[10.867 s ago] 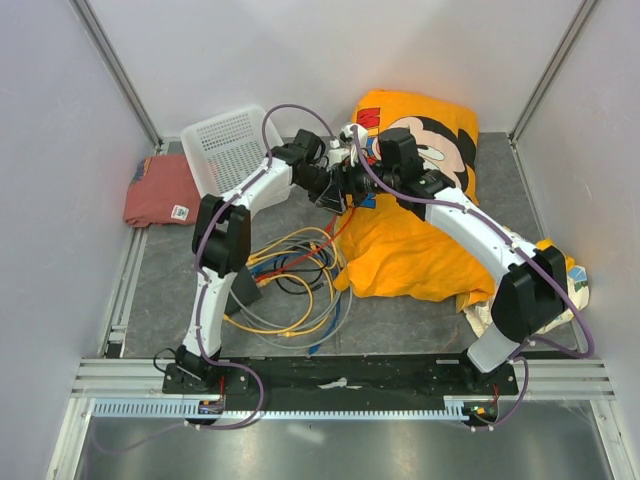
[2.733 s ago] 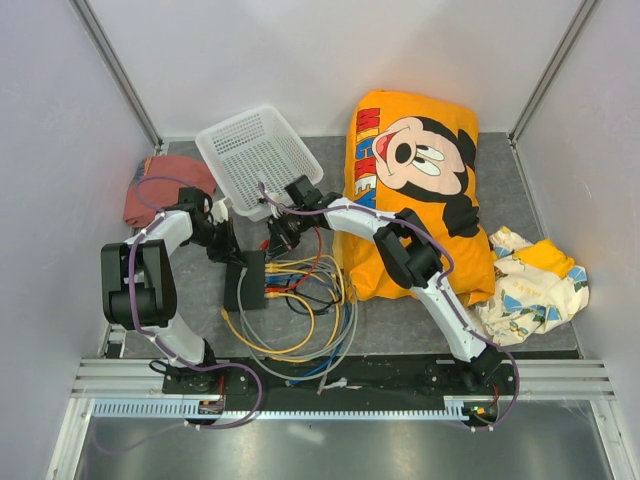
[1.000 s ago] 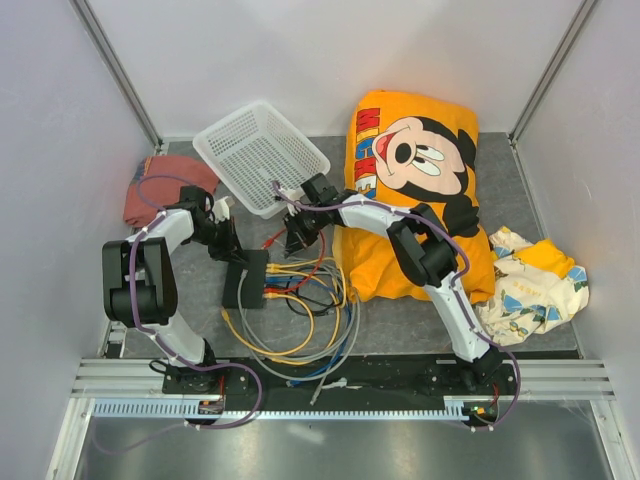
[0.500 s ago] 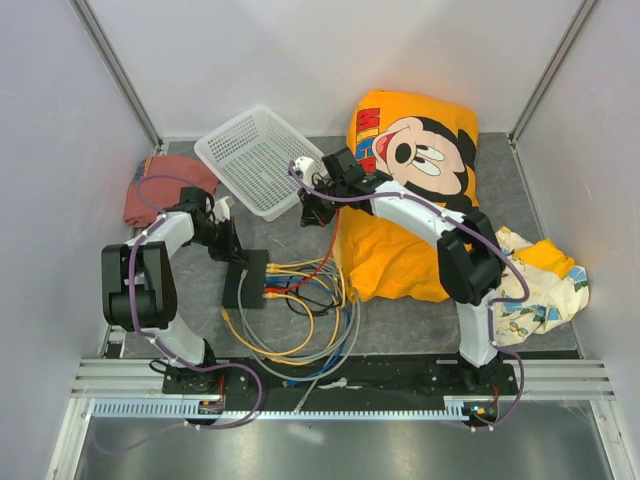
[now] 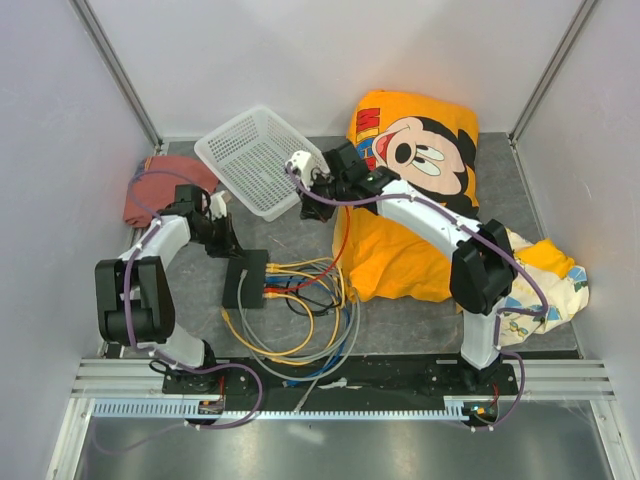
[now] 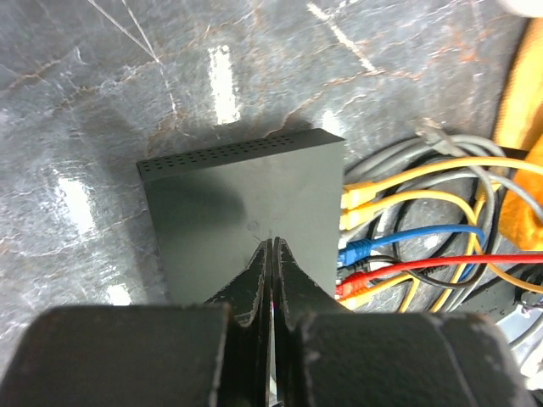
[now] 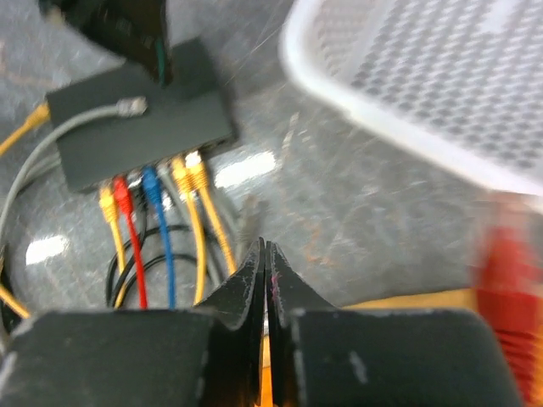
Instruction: Pull the plug from the switch port
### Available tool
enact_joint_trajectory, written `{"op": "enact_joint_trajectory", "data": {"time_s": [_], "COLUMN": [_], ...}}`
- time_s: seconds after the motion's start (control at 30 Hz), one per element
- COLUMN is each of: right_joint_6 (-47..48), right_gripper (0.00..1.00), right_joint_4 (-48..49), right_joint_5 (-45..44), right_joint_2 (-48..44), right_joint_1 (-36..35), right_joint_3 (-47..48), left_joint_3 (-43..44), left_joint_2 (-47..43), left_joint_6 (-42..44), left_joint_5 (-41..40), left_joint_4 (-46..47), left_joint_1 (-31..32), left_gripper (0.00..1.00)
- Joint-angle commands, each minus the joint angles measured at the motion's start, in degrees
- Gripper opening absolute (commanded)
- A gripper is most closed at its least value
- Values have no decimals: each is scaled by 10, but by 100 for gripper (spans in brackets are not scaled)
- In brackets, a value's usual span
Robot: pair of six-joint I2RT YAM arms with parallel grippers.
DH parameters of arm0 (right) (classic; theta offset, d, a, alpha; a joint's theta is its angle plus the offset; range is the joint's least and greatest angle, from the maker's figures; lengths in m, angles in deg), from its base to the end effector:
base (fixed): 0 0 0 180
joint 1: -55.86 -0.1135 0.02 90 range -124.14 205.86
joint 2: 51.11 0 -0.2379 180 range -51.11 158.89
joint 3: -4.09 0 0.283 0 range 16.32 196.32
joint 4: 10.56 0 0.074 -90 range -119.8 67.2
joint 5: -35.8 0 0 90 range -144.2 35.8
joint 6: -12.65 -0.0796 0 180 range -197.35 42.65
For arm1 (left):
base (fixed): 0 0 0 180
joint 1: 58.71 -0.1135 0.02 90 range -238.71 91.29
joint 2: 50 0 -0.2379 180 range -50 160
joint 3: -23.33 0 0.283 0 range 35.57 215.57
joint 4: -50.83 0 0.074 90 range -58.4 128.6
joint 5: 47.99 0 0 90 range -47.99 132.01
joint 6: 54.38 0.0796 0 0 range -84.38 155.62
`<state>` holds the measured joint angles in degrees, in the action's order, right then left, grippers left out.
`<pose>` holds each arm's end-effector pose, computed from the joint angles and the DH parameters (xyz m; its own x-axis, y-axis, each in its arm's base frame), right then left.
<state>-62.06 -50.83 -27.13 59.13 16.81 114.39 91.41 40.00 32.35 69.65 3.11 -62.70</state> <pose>0.3623 0.3406 0.2435 -0.2645 -0.5169 -0.8141 -0.9337 0.3486 0.0820 0.3346 -0.0137 0.1103 -0.9394 -0.1162 -0.3225 0.0459 0.8898 -0.4541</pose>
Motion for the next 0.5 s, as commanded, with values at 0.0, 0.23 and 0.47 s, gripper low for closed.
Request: {"op": "enact_joint_trajectory", "data": {"time_s": [0.0, 0.23, 0.47], "right_joint_6": [19, -62, -68], "right_gripper": [17, 51, 57], "right_joint_4": [-33, -68, -64], "right_joint_5": [4, 17, -21], "right_joint_2": [19, 124, 176], "right_joint_1": [-40, -14, -17], "right_joint_3": [-34, 25, 63], "left_joint_3": [-3, -8, -10], "left_joint_2": [-40, -45, -76], "left_joint_6": [4, 49, 38], "left_joint_5": [13, 6, 33], "left_joint_4": [7, 0, -6], "left_joint_1": [0, -3, -5], "left_gripper": [1, 2, 2]}}
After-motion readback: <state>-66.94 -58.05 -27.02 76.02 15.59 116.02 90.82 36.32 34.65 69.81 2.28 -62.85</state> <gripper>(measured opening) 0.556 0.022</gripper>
